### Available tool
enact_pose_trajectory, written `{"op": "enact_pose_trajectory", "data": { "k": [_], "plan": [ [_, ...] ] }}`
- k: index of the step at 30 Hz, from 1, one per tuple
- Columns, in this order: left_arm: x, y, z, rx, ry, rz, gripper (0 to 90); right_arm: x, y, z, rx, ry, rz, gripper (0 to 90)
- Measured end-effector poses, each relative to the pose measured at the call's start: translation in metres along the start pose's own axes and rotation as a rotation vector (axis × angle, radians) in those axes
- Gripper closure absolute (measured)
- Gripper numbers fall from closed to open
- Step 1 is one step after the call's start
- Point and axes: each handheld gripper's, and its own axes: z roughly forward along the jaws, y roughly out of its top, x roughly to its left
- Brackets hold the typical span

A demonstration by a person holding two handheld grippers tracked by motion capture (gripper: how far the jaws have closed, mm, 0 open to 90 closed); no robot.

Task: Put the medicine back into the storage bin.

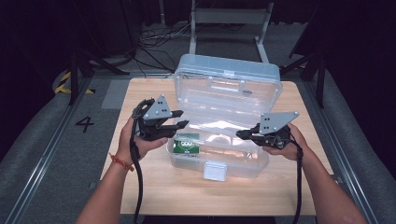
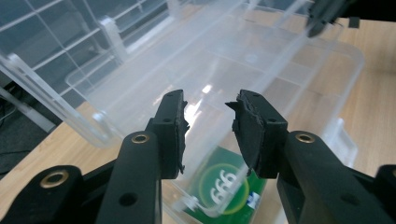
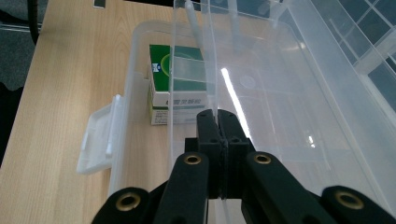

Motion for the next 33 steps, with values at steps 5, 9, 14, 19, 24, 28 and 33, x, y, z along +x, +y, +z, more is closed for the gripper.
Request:
{"op": "enact_pose_trajectory", "data": {
  "k": [5,9,14,19,24,28,33],
  "plan": [
    [0.016,0.006,0.007,0.001,0.036,-0.018,65.4,0.001,0.001,0.000,0.006,-0.006,-0.001,89.6],
    [0.028,0.007,0.013,0.000,0.043,-0.043,72.8,0.002,-0.001,-0.001,0.002,-0.006,0.005,89.5],
    [0.039,0.001,0.020,-0.017,0.059,-0.090,77.3,0.004,-0.001,-0.001,0.003,-0.012,0.003,89.4],
    [0.050,-0.005,0.024,-0.025,0.074,-0.129,80.3,0.006,-0.002,-0.001,0.001,-0.010,0.002,89.3],
    [0.062,-0.010,0.032,-0.017,0.084,-0.158,81.7,0.008,-0.002,-0.001,0.008,-0.011,-0.005,89.0],
    [0.066,-0.010,0.035,-0.019,0.086,-0.162,83.3,0.010,-0.003,-0.001,0.008,-0.010,-0.006,89.0],
    [0.066,-0.008,0.037,-0.022,0.089,-0.157,87.1,0.012,-0.004,-0.001,0.010,-0.015,-0.012,88.7]
  ]
}}
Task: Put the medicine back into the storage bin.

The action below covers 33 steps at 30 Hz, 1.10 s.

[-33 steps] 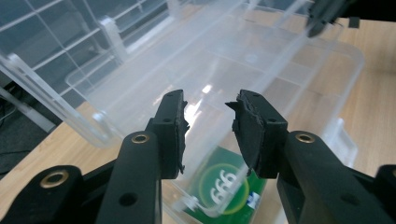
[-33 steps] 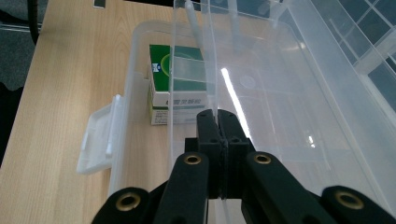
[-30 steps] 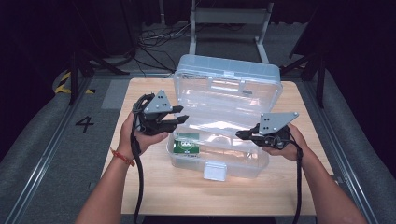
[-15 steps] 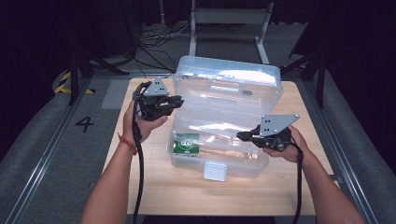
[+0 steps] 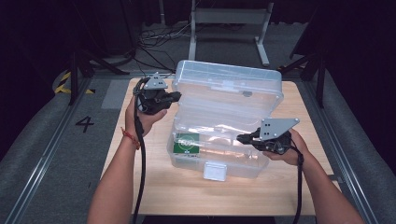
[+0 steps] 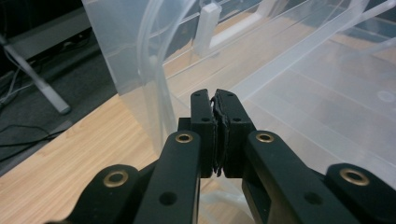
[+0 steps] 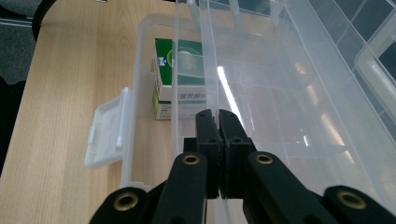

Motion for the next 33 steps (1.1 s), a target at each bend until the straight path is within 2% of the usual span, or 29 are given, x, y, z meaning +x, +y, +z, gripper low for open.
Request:
{"op": "enact_pose_trajectory", "data": {
  "k": [7,20,29,33],
  "plan": [
    [0.004,-0.002,-0.004,-0.005,-0.007,-0.015,89.7,0.004,-0.001,-0.001,0.002,-0.018,-0.004,87.8],
    [0.005,-0.005,-0.005,-0.007,-0.016,-0.018,89.9,0.012,-0.004,-0.002,0.005,-0.058,-0.007,85.3],
    [0.001,-0.008,-0.009,-0.004,-0.021,-0.009,89.9,0.014,-0.015,-0.015,-0.007,-0.076,0.040,83.0],
    [0.000,-0.010,-0.011,-0.009,-0.025,-0.008,89.9,0.017,-0.023,-0.026,-0.022,-0.089,0.075,80.7]
  ]
}}
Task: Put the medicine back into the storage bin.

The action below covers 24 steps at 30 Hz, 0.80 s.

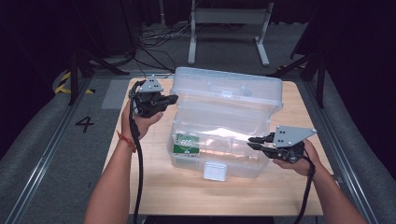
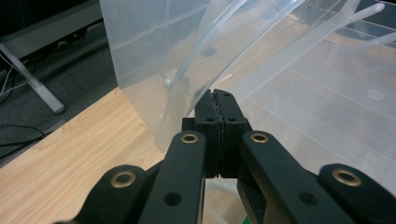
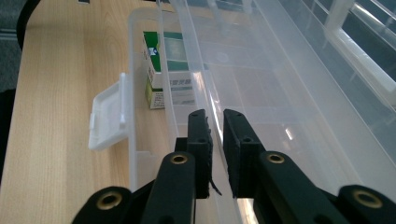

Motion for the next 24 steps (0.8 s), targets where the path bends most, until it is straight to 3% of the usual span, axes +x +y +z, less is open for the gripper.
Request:
{"op": "enact_pose_trajectory", "data": {
  "k": [12,14,17,24],
  "plan": [
    [-0.005,-0.005,-0.006,-0.006,-0.015,0.017,89.9,0.006,-0.033,-0.050,-0.100,-0.043,0.111,72.8],
    [-0.006,-0.006,-0.007,-0.004,-0.012,0.028,89.8,0.008,-0.038,-0.056,-0.095,-0.060,0.115,70.4],
    [-0.007,-0.007,-0.009,0.000,-0.016,0.021,89.7,0.007,-0.052,-0.064,-0.074,-0.090,0.158,63.6],
    [-0.009,-0.009,-0.016,0.009,-0.022,0.033,89.0,0.005,-0.075,-0.067,-0.032,-0.138,0.228,52.8]
  ]
}}
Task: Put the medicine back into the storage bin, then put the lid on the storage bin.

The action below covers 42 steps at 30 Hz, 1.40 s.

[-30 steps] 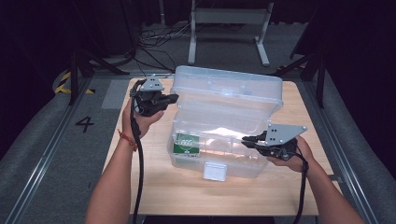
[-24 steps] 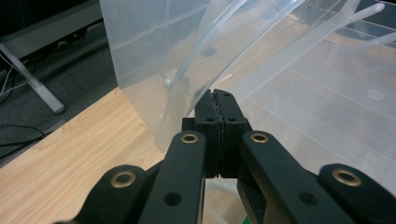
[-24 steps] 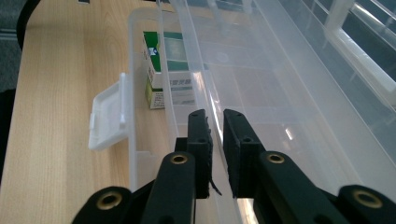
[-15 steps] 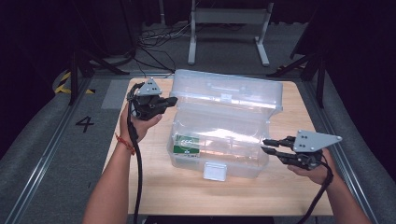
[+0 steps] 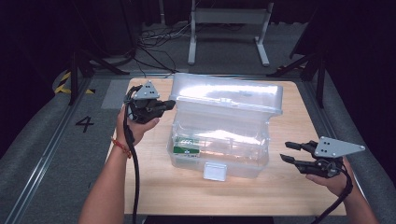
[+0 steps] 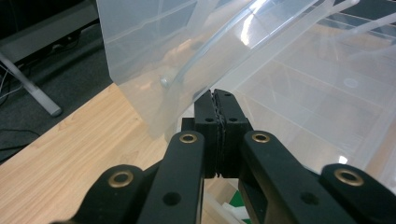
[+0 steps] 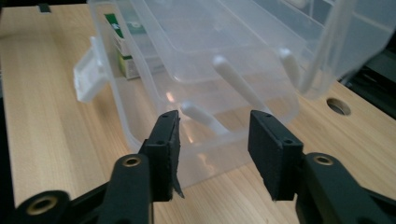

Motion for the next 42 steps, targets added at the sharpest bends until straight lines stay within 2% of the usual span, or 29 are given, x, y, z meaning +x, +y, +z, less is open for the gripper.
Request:
{"op": "enact_pose_trajectory", "data": {
  "k": [3,7,11,15,17,21,23,32,35,42],
  "plan": [
    [-0.001,-0.001,-0.001,0.002,0.000,0.002,88.9,-0.003,-0.016,0.002,0.010,-0.022,0.045,48.4],
    [-0.004,-0.004,0.000,0.000,-0.004,0.006,88.6,-0.005,-0.025,0.005,0.032,-0.028,0.057,45.5],
    [-0.008,-0.010,-0.001,0.002,-0.027,0.014,88.4,-0.004,-0.034,0.007,0.049,-0.030,0.085,43.0],
    [-0.011,-0.016,-0.002,0.018,-0.045,0.014,88.4,-0.001,-0.038,0.006,0.055,-0.031,0.094,41.7],
    [-0.013,-0.018,-0.003,0.031,-0.039,0.025,88.6,0.000,-0.041,0.006,0.061,-0.036,0.102,40.6],
    [-0.016,-0.026,-0.003,0.027,-0.055,0.014,88.6,0.000,-0.046,0.007,0.062,-0.045,0.119,40.1],
    [-0.017,-0.029,-0.002,0.044,-0.041,0.029,88.7,0.001,-0.048,0.008,0.060,-0.046,0.125,39.9],
    [-0.023,-0.046,-0.001,0.067,-0.040,0.027,89.0,0.002,-0.050,0.009,0.060,-0.045,0.130,39.6],
    [-0.025,-0.051,-0.002,0.069,-0.039,0.011,89.1,0.001,-0.051,0.008,0.054,-0.046,0.134,39.6],
    [-0.026,-0.063,-0.007,0.082,-0.028,0.014,89.1,0.002,-0.053,0.009,0.054,-0.046,0.143,39.6]
  ]
}}
